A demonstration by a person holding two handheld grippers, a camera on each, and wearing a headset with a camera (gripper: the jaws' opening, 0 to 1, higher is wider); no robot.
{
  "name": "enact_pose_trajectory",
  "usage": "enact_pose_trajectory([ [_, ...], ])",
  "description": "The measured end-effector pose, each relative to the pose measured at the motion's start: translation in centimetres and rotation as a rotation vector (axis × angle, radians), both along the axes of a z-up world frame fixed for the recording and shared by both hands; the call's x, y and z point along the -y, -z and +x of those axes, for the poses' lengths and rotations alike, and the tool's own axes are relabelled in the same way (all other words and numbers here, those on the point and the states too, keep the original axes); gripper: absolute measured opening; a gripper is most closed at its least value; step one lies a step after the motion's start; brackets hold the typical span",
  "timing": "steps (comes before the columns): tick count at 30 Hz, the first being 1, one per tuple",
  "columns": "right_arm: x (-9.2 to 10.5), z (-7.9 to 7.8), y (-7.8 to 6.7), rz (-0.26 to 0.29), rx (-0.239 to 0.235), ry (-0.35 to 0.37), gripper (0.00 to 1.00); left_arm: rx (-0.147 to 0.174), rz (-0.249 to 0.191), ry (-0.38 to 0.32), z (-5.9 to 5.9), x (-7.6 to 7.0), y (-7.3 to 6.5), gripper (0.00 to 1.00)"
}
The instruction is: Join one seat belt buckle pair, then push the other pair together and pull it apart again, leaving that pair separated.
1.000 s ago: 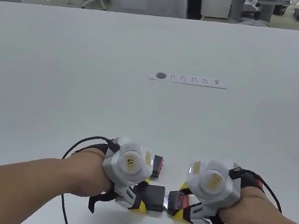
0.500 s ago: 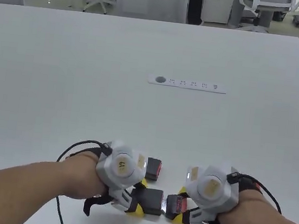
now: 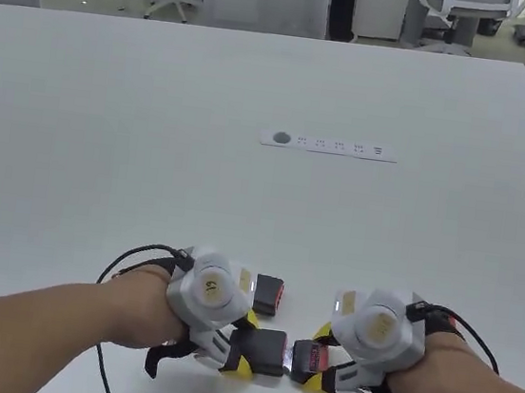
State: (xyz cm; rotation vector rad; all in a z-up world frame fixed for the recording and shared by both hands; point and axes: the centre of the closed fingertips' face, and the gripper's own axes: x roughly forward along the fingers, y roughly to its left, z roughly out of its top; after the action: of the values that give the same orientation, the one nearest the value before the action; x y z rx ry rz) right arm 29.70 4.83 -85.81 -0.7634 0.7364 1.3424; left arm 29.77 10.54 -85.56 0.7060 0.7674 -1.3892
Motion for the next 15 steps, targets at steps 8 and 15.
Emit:
enact_pose_trajectory([
  [8,-0.04,0.02,0.02,0.004,-0.002,0.005,0.34,-0.006,0.003,0.015,0.04,0.03,0.06,0.34],
  [15,-0.06,0.02,0.04,0.008,0.0,0.01,0.34,-0.001,0.007,0.016,-0.09,0.15,-0.02,0.35],
])
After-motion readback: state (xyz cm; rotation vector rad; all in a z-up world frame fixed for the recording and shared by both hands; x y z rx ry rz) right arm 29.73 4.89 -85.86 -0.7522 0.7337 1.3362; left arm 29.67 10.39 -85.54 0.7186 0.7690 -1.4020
